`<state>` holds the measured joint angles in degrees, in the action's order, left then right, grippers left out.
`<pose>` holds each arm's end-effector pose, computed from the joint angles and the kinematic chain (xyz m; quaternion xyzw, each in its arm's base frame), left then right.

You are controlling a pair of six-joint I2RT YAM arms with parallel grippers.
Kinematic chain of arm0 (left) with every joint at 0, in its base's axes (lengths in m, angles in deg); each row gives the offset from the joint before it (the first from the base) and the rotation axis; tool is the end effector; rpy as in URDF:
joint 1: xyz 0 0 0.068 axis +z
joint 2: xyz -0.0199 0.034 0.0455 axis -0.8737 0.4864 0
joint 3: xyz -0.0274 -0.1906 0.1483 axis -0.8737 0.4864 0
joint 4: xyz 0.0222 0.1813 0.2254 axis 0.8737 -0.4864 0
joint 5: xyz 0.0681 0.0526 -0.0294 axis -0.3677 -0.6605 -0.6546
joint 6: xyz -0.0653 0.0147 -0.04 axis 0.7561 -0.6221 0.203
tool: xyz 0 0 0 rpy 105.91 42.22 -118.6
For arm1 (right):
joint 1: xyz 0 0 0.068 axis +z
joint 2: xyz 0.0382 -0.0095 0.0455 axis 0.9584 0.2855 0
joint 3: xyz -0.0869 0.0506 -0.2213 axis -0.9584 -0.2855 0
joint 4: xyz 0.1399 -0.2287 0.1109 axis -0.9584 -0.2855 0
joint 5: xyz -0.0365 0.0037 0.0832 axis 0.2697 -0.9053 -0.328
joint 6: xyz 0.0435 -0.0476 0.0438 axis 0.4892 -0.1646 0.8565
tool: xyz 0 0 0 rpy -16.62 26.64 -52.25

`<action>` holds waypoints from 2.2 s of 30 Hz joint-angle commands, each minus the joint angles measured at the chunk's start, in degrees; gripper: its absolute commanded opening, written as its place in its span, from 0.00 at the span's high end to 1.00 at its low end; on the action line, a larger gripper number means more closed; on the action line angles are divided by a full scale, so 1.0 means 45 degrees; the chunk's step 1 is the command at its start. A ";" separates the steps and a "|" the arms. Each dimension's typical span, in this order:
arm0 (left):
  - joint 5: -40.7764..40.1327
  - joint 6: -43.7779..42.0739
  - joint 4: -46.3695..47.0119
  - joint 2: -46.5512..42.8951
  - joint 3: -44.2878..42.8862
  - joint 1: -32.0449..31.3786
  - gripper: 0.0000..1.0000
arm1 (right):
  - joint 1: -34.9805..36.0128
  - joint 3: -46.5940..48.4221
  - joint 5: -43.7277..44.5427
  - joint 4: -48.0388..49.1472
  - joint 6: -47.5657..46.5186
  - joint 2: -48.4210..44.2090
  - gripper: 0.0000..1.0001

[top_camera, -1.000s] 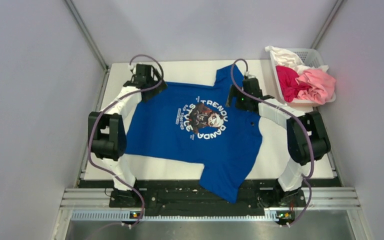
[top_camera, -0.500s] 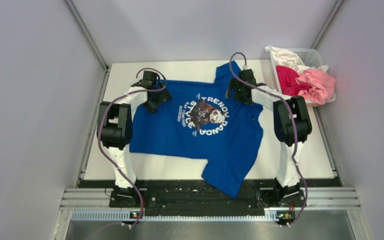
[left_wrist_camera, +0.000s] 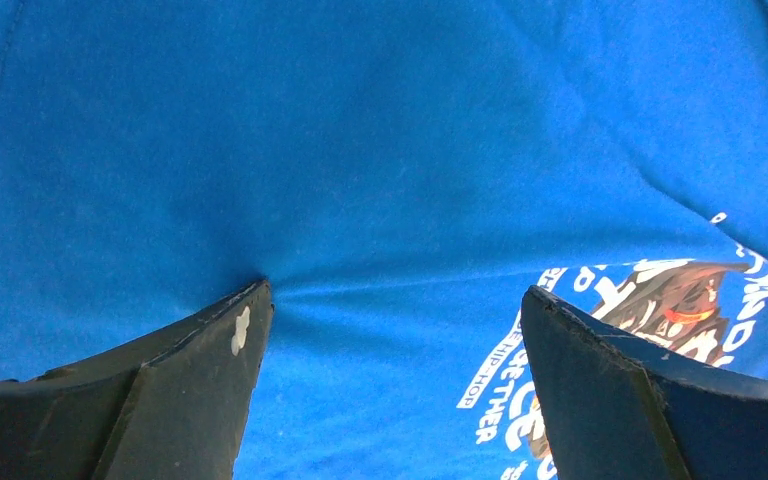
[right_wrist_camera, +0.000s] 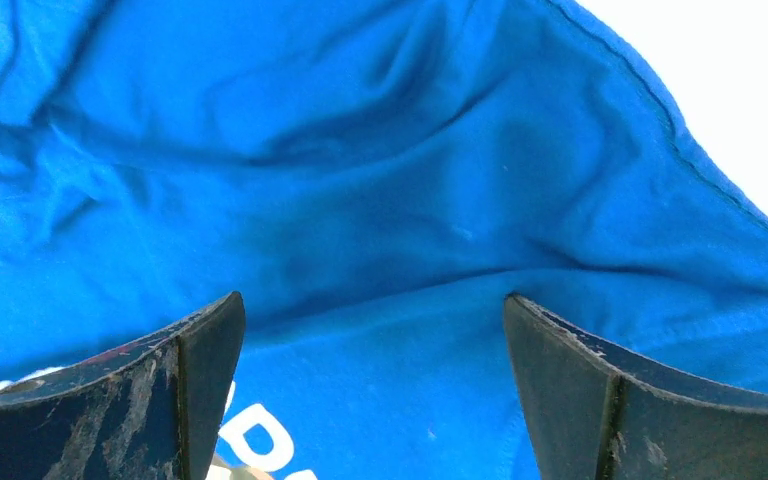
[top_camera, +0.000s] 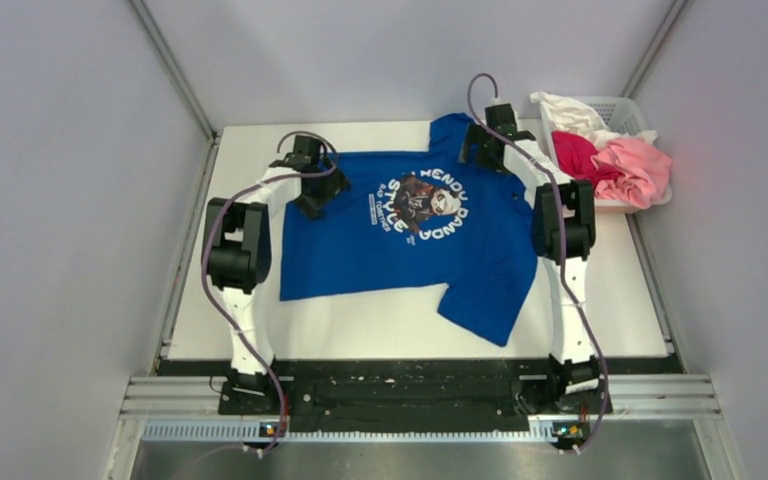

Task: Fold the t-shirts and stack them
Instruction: Flatten out the tshirt, then grab the side of the flattened tshirt closest away from the robot with both arms

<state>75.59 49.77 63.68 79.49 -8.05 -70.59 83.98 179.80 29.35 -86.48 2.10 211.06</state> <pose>0.4704 -0.0817 0.1110 -0.3365 0.8974 -0.1528 0.2409 0.5633 0.0998 0.1231 0.1142 0.9224 0.0717 0.3618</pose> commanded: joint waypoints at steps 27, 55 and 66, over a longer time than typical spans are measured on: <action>-0.4378 0.1469 -0.2981 -0.8960 0.9577 0.0532 0.44 | 0.0636 -1.7189 0.0316 0.2535 0.2940 -1.6127 0.01; -0.4424 0.1383 -0.2642 -0.8991 1.0599 0.0709 1.00 | 0.6039 -1.7951 0.1958 -0.4346 0.6358 -1.7519 0.10; -0.4378 0.1308 -0.2828 -0.9198 1.0627 0.0709 1.00 | 0.8020 -1.8896 0.1265 -0.3119 0.7415 -1.4925 0.40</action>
<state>56.99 55.68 52.25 39.01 39.40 -67.72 119.43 96.59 36.72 -104.25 32.94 141.71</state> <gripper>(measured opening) 0.022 0.657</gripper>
